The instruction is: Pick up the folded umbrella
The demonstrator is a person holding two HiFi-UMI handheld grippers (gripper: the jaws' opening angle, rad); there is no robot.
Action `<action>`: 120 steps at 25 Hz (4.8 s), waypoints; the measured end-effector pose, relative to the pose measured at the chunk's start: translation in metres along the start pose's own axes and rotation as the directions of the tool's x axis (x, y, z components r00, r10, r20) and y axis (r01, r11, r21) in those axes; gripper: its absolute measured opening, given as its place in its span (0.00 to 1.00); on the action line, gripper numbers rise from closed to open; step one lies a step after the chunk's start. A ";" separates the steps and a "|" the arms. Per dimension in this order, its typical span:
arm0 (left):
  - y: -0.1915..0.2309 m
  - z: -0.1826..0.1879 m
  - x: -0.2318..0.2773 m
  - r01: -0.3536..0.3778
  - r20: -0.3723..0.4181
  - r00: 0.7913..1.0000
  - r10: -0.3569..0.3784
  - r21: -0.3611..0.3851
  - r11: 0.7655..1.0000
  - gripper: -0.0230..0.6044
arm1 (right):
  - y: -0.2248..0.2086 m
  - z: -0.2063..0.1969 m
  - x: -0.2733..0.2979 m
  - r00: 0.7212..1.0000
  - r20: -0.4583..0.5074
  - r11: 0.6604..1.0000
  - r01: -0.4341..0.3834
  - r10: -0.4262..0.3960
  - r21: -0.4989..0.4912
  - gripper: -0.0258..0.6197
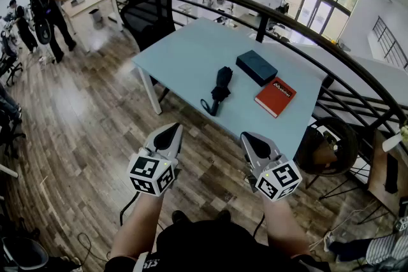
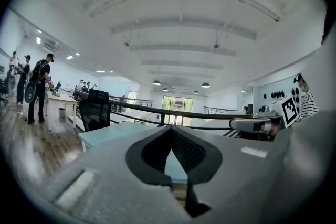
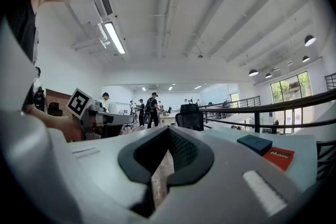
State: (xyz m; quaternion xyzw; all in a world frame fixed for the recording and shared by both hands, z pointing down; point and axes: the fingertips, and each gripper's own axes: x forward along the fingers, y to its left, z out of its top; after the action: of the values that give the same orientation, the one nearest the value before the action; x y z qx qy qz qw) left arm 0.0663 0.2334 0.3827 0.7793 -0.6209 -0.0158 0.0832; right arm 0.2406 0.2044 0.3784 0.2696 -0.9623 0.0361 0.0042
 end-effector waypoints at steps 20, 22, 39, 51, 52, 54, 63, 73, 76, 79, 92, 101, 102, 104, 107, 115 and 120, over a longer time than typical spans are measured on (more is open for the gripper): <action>0.055 -0.015 -0.046 -0.012 -0.021 1.000 0.012 0.009 1.000 0.04 | 0.044 -0.015 0.032 1.000 0.030 0.992 -0.002 -0.002 0.129 0.04; 0.068 -0.019 -0.058 -0.023 -0.031 0.999 0.023 0.008 1.000 0.04 | 0.057 -0.016 0.043 1.000 0.029 0.991 -0.010 0.006 0.134 0.04; 0.143 -0.053 -0.114 -0.060 -0.046 0.997 0.055 -0.114 0.992 0.04 | 0.124 -0.052 0.094 0.996 -0.064 0.978 -0.050 0.064 0.201 0.04; 0.184 -0.061 -0.026 -0.082 -0.100 0.992 0.070 -0.124 0.989 0.04 | 0.058 -0.075 0.164 0.991 -0.082 0.958 -0.076 0.103 0.278 0.04; 0.187 -0.061 -0.013 -0.083 -0.103 0.992 0.070 -0.127 0.989 0.04 | 0.046 -0.075 0.170 0.991 -0.083 0.957 -0.075 0.102 0.279 0.04; 0.188 -0.058 0.016 -0.073 -0.111 0.992 0.059 -0.127 0.989 0.04 | 0.019 -0.074 0.182 0.992 -0.084 0.957 -0.066 0.093 0.282 0.04; 0.191 -0.040 0.133 -0.026 -0.180 0.984 0.013 -0.069 0.997 0.04 | -0.090 -0.081 0.227 0.995 -0.089 0.937 -0.016 0.050 0.350 0.04; 0.192 -0.035 0.226 -0.026 -0.193 0.981 0.013 -0.065 0.998 0.04 | -0.165 -0.092 0.245 0.990 -0.121 0.933 -0.022 0.071 0.360 0.04; 0.188 -0.040 0.239 -0.027 -0.205 0.979 0.011 -0.075 0.997 0.04 | -0.180 -0.096 0.238 0.988 -0.142 0.932 -0.006 0.062 0.364 0.04; 0.187 -0.047 0.244 -0.032 -0.220 0.975 0.012 -0.085 0.996 0.04 | -0.188 -0.098 0.232 0.987 -0.152 0.925 0.011 0.050 0.380 0.04; 0.217 -0.047 0.302 0.060 -0.187 0.979 -0.080 -0.109 0.992 0.04 | -0.211 -0.105 0.270 0.981 -0.191 0.929 0.083 -0.014 0.360 0.04; 0.300 -0.036 0.362 0.120 -0.195 0.971 -0.137 -0.097 0.988 0.04 | -0.225 -0.106 0.371 0.971 -0.232 0.928 0.132 -0.051 0.348 0.04; 0.309 -0.035 0.370 0.130 -0.198 0.969 -0.146 -0.091 0.987 0.04 | -0.227 -0.106 0.383 0.971 -0.232 0.929 0.132 -0.051 0.345 0.04; 0.326 -0.031 0.385 0.146 -0.199 0.967 -0.160 -0.083 0.986 0.04 | -0.229 -0.104 0.408 0.971 -0.235 0.932 0.131 -0.051 0.337 0.04; 0.349 -0.027 0.405 0.174 -0.200 0.962 -0.187 -0.078 0.982 0.04 | -0.235 -0.102 0.437 0.969 -0.239 0.935 0.147 -0.069 0.324 0.04; 0.374 -0.030 0.437 0.253 -0.219 0.938 -0.268 -0.094 0.963 0.04 | -0.252 -0.106 0.457 0.949 -0.262 0.913 0.258 -0.178 0.315 0.04; 0.373 -0.036 0.450 0.317 -0.232 0.914 -0.334 -0.108 0.942 0.04 | -0.261 -0.113 0.452 0.924 -0.277 0.886 0.345 -0.263 0.310 0.04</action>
State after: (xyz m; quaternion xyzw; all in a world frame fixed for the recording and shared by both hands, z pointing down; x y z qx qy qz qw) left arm -0.1859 -0.2794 0.5096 0.8643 -0.4663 0.0466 0.1826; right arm -0.0117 -0.2442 0.5207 0.4083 -0.8784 0.2379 0.0713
